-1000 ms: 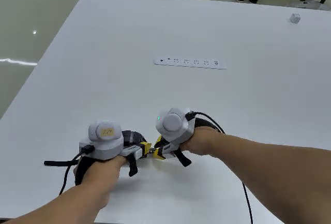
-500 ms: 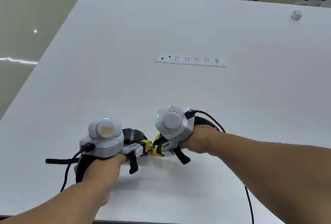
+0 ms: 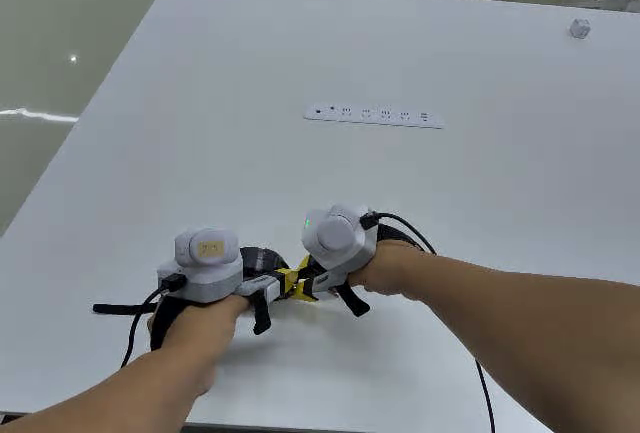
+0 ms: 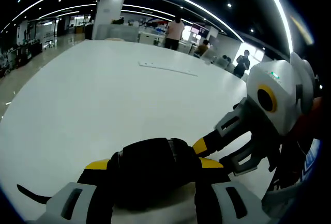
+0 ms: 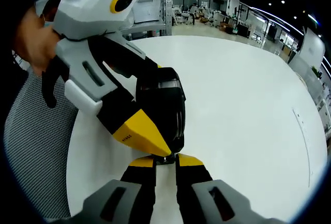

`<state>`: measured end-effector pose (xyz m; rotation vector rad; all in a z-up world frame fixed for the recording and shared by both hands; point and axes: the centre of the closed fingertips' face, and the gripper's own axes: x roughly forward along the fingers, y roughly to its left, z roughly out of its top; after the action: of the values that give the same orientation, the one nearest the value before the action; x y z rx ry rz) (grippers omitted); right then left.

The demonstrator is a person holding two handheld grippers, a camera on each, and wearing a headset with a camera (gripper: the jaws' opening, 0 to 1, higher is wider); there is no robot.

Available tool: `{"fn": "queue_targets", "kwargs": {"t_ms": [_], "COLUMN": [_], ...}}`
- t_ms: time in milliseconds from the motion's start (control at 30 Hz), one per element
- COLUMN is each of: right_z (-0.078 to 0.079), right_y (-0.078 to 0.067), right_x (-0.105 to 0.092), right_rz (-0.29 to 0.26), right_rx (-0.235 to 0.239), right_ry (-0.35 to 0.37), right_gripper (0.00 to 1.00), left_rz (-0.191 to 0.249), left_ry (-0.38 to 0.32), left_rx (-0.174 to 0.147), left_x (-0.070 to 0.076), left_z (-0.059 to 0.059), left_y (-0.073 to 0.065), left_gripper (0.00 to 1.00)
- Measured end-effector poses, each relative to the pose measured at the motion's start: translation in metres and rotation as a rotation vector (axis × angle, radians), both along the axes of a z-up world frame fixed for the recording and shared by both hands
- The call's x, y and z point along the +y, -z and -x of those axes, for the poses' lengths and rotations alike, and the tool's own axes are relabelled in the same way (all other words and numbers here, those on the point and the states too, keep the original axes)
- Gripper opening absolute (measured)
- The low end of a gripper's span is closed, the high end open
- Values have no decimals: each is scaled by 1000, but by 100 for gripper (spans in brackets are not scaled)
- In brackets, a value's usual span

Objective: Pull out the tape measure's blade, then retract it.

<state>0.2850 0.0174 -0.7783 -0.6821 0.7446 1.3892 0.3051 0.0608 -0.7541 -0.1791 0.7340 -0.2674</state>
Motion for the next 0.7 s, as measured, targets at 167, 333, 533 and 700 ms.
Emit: {"fn": "queue_targets", "kwargs": {"t_ms": [167,333,533,700], "right_z": [0,-8,-13,-13], "right_y": [-2,-1,-10,-23], "right_x": [-1,-13,-38,-59], "right_rz": [-10,28,16,-35], "right_rx": [-9,-55,-20,-30], "right_ry": [8,12,99,161], "right_gripper": [15,30,28,34], "left_rz": [2,6,29,97], "left_ry": [-5,-9,13,61], "left_rx": [-7,-23,18,-35], "left_x": [0,0,-2,-4], "left_z": [0,0,2,-1], "left_y": [0,0,4,-8], "left_gripper": [60,61,63,71]}}
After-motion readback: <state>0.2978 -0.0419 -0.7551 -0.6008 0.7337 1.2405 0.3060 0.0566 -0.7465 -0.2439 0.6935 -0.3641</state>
